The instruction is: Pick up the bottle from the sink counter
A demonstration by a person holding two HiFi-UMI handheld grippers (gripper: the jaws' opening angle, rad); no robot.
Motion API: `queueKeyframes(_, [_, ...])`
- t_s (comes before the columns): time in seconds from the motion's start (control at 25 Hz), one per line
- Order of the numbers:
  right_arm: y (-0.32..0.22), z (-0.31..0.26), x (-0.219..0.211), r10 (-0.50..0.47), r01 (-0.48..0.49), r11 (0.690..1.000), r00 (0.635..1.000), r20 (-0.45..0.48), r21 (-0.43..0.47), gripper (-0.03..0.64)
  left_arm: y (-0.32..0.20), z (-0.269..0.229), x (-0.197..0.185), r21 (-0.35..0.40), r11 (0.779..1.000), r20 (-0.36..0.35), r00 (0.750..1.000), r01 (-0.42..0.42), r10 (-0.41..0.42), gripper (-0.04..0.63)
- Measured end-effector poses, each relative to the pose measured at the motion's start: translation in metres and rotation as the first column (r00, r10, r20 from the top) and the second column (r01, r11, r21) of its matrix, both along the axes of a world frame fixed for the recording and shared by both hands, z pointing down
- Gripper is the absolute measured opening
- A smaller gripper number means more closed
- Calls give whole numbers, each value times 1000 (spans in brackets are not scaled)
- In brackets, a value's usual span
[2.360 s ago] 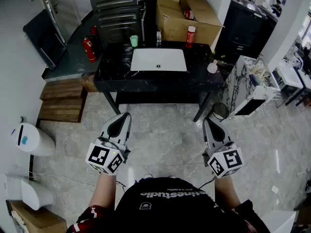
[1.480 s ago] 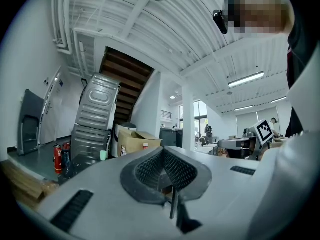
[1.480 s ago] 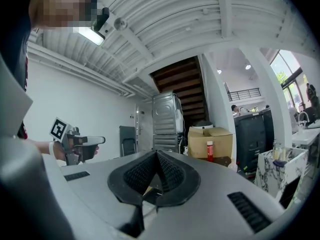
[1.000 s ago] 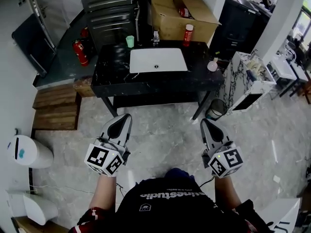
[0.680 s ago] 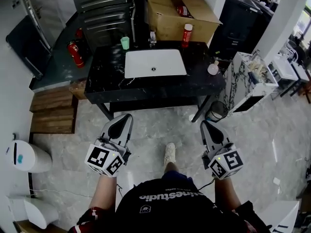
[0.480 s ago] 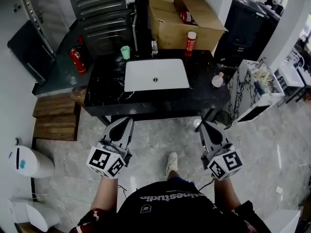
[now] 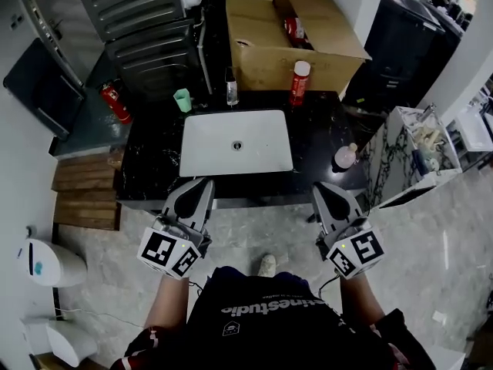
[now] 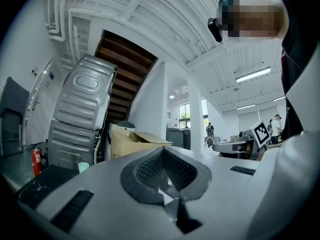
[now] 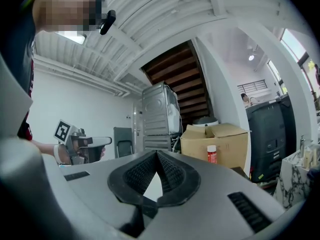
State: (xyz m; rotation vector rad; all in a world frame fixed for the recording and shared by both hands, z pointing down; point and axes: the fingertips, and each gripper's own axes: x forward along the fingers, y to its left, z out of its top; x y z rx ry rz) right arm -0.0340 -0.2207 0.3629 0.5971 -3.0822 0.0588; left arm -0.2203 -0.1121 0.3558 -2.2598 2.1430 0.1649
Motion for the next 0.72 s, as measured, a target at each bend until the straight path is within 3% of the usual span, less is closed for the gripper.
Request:
queueKeyframes(0.36, [-50,7,-39,17,-17,999,1000,-3,-37,37,-59,10,-21,-44,999,9,1000,-13,13,14])
queueKeyframes(0.72, [-84,14,-39,130,-130,991,991,-12,-30,38,-117,25,-24,-50,990,-15,991,-132,132,14])
